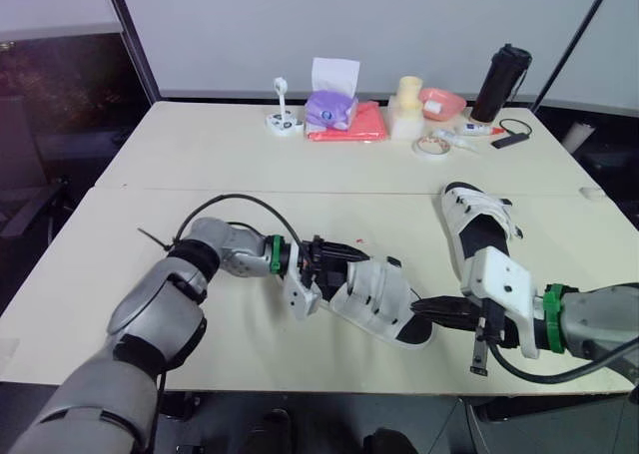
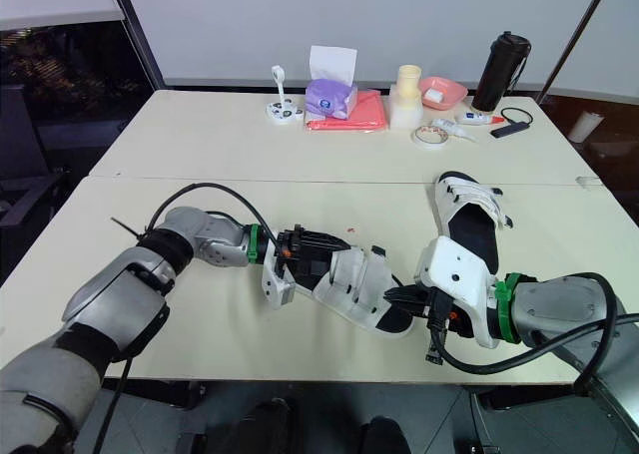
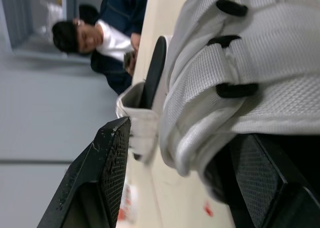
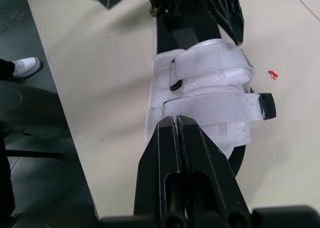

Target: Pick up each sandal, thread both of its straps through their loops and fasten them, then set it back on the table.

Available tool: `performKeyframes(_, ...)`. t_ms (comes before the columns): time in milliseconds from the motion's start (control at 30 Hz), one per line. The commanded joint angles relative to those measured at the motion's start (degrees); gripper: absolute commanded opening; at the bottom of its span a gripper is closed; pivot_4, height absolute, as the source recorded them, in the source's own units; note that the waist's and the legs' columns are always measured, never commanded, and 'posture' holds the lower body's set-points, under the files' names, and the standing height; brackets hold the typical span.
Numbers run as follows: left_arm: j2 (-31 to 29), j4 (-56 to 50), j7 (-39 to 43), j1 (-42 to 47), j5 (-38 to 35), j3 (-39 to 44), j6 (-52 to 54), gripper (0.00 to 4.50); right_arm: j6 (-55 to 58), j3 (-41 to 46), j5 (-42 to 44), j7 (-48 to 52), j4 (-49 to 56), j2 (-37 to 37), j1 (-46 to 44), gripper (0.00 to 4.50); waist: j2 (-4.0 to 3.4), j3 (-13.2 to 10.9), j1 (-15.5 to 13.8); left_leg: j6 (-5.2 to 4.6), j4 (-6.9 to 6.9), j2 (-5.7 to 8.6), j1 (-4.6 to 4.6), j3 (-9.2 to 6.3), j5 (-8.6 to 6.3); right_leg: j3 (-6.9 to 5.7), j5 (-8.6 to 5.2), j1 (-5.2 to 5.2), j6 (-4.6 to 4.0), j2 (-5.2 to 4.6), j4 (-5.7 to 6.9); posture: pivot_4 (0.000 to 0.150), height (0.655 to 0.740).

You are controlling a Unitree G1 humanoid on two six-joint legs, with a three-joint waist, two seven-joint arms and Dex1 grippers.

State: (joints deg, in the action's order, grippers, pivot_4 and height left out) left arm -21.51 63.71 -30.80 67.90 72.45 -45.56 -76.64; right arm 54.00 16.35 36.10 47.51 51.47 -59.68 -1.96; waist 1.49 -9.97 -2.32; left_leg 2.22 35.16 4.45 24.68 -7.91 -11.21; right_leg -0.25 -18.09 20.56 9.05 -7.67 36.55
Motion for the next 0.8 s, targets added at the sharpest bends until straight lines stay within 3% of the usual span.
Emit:
performKeyframes(33,2.1,-0.8,-20.3,3.6,9.9,-9.6,6.9,3.05,-1.0,0.6,-0.1,-0.7,1.3,-1.1,0.1,0.00,0.05,0.0,0.0,0.00,0.00,0.00,0.00,0.00,0.00,0.00,0.00,0.00,0.01,0.00,0.00,0.150,0.7400)
performKeyframes(167,4.7,2.6,-33.1,6.1,15.1,-17.7,11.2,3.05,-0.8,0.8,0.1,-1.2,1.8,-1.1,0.3,0.00,0.12,-0.1,0.0,0.00,0.00,0.00,0.02,0.02,0.00,0.01,-0.01,0.02,0.02,0.00,0.01,0.150,0.7400)
performKeyframes(333,7.6,5.9,-41.4,8.0,16.9,-23.5,14.1,3.05,-1.0,0.5,0.0,-1.8,1.7,-1.2,0.5,0.00,0.14,-0.1,0.0,0.00,0.04,0.00,0.17,0.09,0.00,0.08,-0.02,0.28,0.03,-0.01,0.25,0.150,0.7400)
performKeyframes(433,8.4,7.3,-43.5,8.6,16.5,-25.1,14.8,2.22,-1.2,-0.3,-0.3,-2.3,1.4,-1.3,0.0,0.00,0.14,-0.1,0.0,0.06,0.23,0.00,0.56,0.10,0.03,0.10,-0.02,0.80,0.04,-0.01,0.58,0.150,0.7400)
performKeyframes(600,8.9,8.6,-44.2,8.9,15.5,-26.1,15.3,0.01,-1.8,-2.0,-0.9,-2.8,0.7,-1.3,-0.8,0.00,0.07,0.0,-0.1,0.07,0.48,0.01,0.64,0.10,0.04,0.11,-0.02,0.81,0.04,-0.01,0.70,0.150,0.7400)
performKeyframes(733,9.0,9.3,-42.6,8.8,13.8,-25.3,14.9,0.01,-2.4,-2.8,-1.5,-2.8,0.3,-1.4,-1.1,0.00,0.10,-0.1,0.0,0.07,0.82,0.01,0.67,0.10,0.04,0.11,-0.01,0.74,0.03,0.00,0.80,0.150,0.7400)
performKeyframes(800,8.6,11.2,-36.9,8.5,8.9,-20.9,14.2,0.01,-2.7,-3.0,-1.8,-2.8,0.2,-1.3,-1.0,0.00,0.10,-0.1,0.0,0.07,0.88,0.00,0.67,0.11,0.04,0.11,0.00,0.71,0.04,0.00,0.80,0.150,0.7400)
